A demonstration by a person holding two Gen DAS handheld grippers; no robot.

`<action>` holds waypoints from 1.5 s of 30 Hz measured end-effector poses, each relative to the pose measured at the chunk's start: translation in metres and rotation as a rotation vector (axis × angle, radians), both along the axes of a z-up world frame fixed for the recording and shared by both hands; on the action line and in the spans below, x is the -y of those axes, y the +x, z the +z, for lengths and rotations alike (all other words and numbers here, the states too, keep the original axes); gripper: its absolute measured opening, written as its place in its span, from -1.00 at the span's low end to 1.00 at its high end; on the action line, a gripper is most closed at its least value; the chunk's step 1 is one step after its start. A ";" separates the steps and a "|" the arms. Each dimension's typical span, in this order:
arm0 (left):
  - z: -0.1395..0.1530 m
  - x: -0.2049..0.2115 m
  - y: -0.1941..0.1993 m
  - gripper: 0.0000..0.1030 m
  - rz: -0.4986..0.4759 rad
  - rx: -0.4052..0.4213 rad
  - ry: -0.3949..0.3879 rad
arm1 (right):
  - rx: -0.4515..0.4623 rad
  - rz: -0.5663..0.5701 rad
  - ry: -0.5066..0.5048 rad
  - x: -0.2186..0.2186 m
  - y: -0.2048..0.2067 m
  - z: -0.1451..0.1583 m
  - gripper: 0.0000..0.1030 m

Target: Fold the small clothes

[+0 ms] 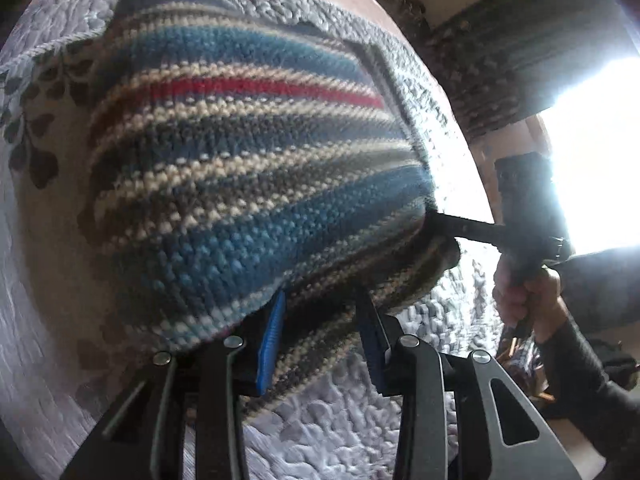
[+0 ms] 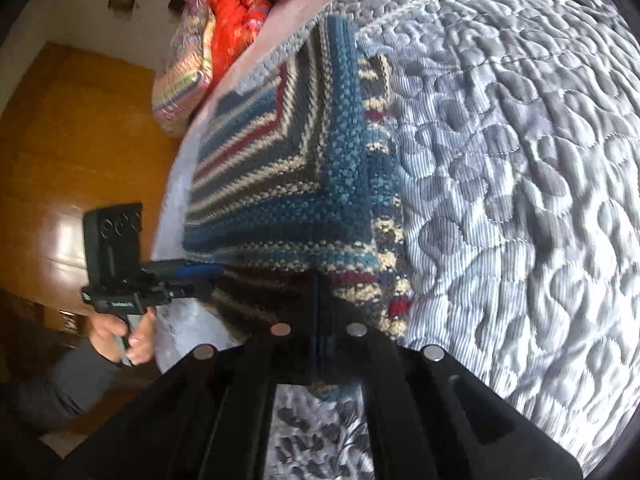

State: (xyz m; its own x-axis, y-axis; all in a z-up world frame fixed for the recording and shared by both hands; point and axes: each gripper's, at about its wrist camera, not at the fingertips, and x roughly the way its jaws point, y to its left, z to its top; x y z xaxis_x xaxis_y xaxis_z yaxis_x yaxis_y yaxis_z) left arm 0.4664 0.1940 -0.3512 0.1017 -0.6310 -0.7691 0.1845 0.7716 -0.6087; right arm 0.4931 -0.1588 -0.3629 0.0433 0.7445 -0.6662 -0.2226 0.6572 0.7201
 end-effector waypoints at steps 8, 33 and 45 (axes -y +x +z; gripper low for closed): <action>0.030 -0.080 -0.030 0.61 0.216 0.101 -0.046 | -0.120 -0.201 0.223 0.066 0.057 -0.004 0.61; -0.067 -0.078 0.018 0.21 0.270 -0.163 -0.278 | -0.216 0.016 0.182 -0.071 0.132 -0.030 -0.09; -0.008 -0.081 -0.013 -0.43 0.188 -0.120 -0.206 | -0.150 -0.060 0.248 -0.068 0.079 0.018 -0.22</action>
State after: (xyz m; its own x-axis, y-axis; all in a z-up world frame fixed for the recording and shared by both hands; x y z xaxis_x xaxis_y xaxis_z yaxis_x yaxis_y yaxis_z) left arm 0.4534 0.2747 -0.3595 0.1474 -0.7536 -0.6406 -0.0322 0.6437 -0.7646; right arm 0.5724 -0.0908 -0.3451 0.0071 0.8846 -0.4664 -0.0672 0.4658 0.8824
